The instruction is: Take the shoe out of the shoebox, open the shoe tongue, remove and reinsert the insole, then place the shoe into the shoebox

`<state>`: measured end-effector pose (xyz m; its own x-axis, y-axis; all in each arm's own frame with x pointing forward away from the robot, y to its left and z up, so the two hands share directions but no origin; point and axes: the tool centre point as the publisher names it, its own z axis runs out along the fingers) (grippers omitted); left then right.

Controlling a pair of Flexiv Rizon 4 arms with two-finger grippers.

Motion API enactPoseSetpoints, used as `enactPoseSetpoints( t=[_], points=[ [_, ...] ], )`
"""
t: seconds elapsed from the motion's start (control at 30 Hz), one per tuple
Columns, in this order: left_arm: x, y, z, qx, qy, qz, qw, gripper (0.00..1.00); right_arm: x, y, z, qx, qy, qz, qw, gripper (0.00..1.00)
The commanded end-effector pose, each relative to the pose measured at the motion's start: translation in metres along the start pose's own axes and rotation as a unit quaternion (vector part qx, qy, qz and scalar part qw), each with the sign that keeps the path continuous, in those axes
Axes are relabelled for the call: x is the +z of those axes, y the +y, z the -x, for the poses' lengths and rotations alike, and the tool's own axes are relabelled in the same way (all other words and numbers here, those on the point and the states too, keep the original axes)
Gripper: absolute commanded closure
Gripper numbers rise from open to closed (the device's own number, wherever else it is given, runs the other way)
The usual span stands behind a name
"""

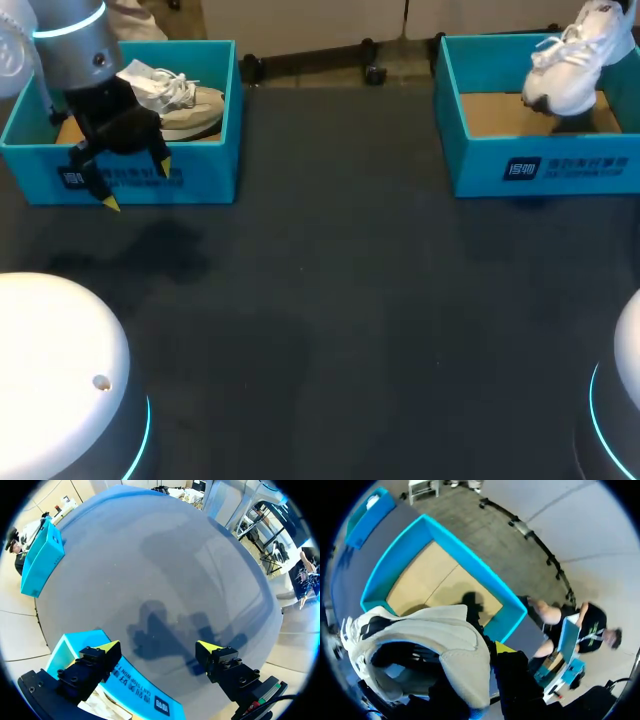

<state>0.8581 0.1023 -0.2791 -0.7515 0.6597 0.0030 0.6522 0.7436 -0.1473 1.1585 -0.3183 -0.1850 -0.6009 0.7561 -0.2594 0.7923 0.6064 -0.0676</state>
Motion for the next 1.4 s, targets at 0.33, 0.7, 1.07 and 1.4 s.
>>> enactPoseSetpoints(
  t=[0.33,0.7,1.07,1.4],
  points=[
    [0.0,0.0,0.0,0.0,0.001,0.001,1.0,0.0,0.011,-0.033,0.013,0.296,0.072,0.011,0.952,1.0],
    [0.0,0.0,0.0,0.0,0.001,0.001,1.0,0.0,0.018,-0.047,-0.022,0.329,0.048,-0.02,0.943,1.0],
    [0.0,0.0,0.0,0.0,0.001,0.001,1.0,0.0,0.017,-0.049,-0.024,0.32,0.05,-0.028,0.946,1.0],
    [0.0,0.0,0.0,0.0,0.001,0.001,1.0,0.0,0.038,-0.038,-0.031,0.337,0.047,-0.039,0.939,1.0]
  ],
)
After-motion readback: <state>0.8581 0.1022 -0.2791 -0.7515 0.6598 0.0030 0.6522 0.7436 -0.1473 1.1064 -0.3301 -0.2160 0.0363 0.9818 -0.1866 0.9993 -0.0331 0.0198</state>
